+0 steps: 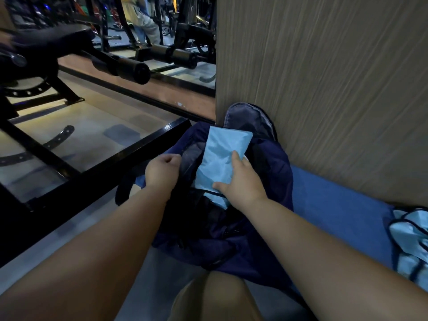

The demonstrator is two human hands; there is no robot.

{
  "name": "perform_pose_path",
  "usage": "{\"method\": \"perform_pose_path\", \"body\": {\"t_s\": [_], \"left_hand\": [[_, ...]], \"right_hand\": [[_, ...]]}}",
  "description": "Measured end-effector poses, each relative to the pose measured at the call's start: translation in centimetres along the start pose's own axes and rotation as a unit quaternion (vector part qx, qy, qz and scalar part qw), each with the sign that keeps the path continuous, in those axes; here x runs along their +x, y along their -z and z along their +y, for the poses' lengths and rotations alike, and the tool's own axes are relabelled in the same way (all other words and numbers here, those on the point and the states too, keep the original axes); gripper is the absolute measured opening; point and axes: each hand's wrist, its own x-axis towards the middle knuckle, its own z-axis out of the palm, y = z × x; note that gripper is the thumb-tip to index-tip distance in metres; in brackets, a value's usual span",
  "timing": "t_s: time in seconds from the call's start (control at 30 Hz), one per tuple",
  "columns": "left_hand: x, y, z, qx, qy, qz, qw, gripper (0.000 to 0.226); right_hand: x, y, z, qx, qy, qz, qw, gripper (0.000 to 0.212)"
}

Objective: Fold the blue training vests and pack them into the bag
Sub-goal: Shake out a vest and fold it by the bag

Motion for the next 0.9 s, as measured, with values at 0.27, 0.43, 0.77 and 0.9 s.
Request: {"method": "perform_pose_path", "body": {"t_s": [0.27, 0.43, 0.77, 0.9], "left_hand": [[-2.0, -1.6, 0.3, -0.046, -0.033, -0.002, 0.998, 0.028], [-3.1, -2.3, -0.1, 0.036, -0.123, -0.028, 0.991, 0.013], [-3.4, -3.2, -2.7, 0.381, -0.502, 0.006, 0.777, 0.034], [-4.3, -3.8, -1.3, 0.389, -0.516, -0.031, 0.762, 0.029]], "right_hand": [[0.0, -1.6, -0.5, -0.108, 0.035, -0.101, 0.988, 0.085], [0.6, -1.4, -0.7, -0.055, 0.026, -0.140, 0.988, 0.064], [0.3, -1.4, 1.0, 0.042, 0.022, -0.094, 0.994, 0.065], [0.0, -1.3, 2.0, -0.011, 0.012, -0.017, 1.000, 0.070]]}}
